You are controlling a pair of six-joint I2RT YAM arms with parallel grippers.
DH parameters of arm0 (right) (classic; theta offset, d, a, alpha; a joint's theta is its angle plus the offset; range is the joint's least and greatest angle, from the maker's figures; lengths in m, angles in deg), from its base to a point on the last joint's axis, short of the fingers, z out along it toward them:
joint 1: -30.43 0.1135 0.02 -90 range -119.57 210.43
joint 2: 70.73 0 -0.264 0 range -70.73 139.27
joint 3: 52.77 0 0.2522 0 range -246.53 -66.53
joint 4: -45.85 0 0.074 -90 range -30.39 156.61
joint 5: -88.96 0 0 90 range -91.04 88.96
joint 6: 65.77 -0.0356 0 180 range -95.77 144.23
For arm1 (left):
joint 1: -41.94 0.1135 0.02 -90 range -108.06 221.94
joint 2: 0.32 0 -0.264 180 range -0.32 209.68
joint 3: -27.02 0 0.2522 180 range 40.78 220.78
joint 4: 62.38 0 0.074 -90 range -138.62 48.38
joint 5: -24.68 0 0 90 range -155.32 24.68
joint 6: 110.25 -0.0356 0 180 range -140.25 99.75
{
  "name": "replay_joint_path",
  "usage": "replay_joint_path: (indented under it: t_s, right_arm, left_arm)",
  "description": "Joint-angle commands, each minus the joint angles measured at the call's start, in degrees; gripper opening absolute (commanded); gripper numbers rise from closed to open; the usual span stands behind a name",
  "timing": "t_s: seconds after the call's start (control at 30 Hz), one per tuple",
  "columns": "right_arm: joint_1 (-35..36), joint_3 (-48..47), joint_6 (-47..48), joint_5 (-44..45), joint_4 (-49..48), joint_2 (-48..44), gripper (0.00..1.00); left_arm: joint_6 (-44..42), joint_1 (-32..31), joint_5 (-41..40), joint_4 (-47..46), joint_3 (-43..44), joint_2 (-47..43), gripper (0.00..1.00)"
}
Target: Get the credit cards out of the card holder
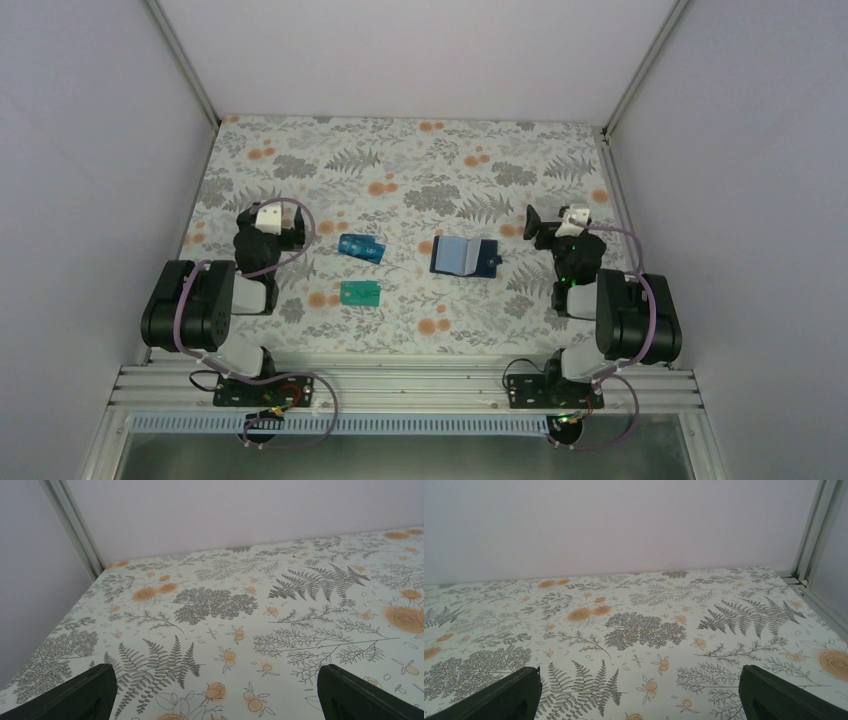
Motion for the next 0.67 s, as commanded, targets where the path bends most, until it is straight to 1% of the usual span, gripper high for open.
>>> replay_joint_path:
  t_s: [0.0,0.07,0.17,0.2,0.63]
  right_arm:
    - [1.1,-1.7,2.9,0.7,0.4,0.0,1.00]
    - [1.6,-2.1,3.2,1.6,1.0,0.0,1.00]
    - [2.1,-3.6,4.9,-0.4,3.6,0.4,1.00]
    - [2.5,-4.2,5.3,0.2,4.5,0.5,1.00]
    - [2.9,-4.3,5.4,0.7,4.5,0.5,1.00]
  left_arm:
    - [-1.0,-0.1,0.7,-5.3,0.1,0.2,1.00]
    - [-1.0,-0.1,0.8,-5.3,0.2,0.2,1.00]
    - [-1.0,-0.1,0.8,-5.3,0.2,0.3,1.00]
    - [-1.1,-0.1,0.8,-5.3,0.2,0.3,1.00]
    - [-0.9,-0.1,0.8,-5.2,0.1,0.2,1.00]
